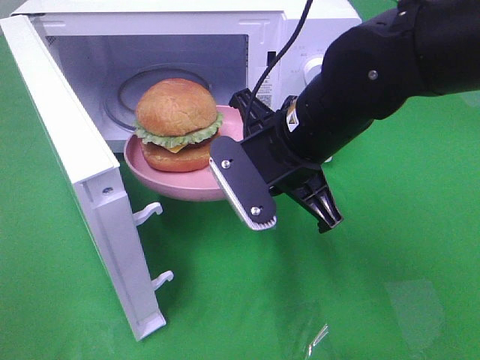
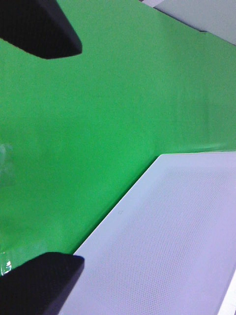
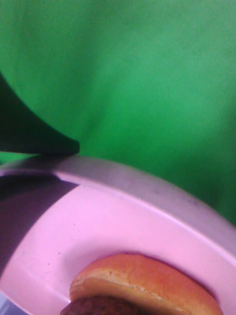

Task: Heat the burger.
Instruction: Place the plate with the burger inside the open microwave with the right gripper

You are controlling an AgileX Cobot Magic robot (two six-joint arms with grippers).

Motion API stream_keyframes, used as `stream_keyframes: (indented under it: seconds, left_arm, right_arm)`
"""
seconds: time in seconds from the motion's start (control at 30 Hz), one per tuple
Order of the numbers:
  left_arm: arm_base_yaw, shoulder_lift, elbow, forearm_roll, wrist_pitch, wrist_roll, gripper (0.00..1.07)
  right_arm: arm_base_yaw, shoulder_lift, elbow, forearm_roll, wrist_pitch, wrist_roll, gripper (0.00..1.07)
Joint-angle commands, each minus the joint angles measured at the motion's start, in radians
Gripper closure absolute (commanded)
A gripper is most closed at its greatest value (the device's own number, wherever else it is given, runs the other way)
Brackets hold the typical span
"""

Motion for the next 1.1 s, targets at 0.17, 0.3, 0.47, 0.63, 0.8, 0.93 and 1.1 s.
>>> stream_keyframes:
  seconds: [0.17,0.3,0.47,0.63,0.8,0.93,1.1]
  left_arm:
    - [-0.003,-0.017,0.003,0.002,-0.014,0.001,0.04]
    - [-0.003,-0.017,0.003,0.002,-0.014,0.001,0.04]
    - [-0.003,-0.017,0.003,0.002,-0.014,0.001,0.04]
    - [-0.003,-0.017,0.003,0.002,-0.014,0.001,0.04]
    - [-0.003,-0.017,0.003,0.002,-0.014,0.001,0.04]
    - [-0.003,-0.017,0.003,0.002,-0.014,0.001,0.04]
    - [-0.003,-0.017,0.003,0.002,-0.014,0.001,0.04]
  right_arm:
    - [0.002,0.034,-0.080,-0.044,-0.030,0.048,1.01]
    - [0.002,0.073,-0.136,-0.065,-0.026,0.088,1.01]
    - [0.002,0.089,-0.164,-0.065,-0.026,0.088,1.01]
    - [0.002,0.092,-0.207,-0.065,-0.030,0.092,1.00]
    - [0.002,0.092,-0.240,-0.066,-0.032,0.092,1.01]
    - [0.002,0.112,-0.244,-0.067,-0.034,0.093,1.04]
    - [0.002,0.154,-0.270,-0.066,-0.029,0.149,1.07]
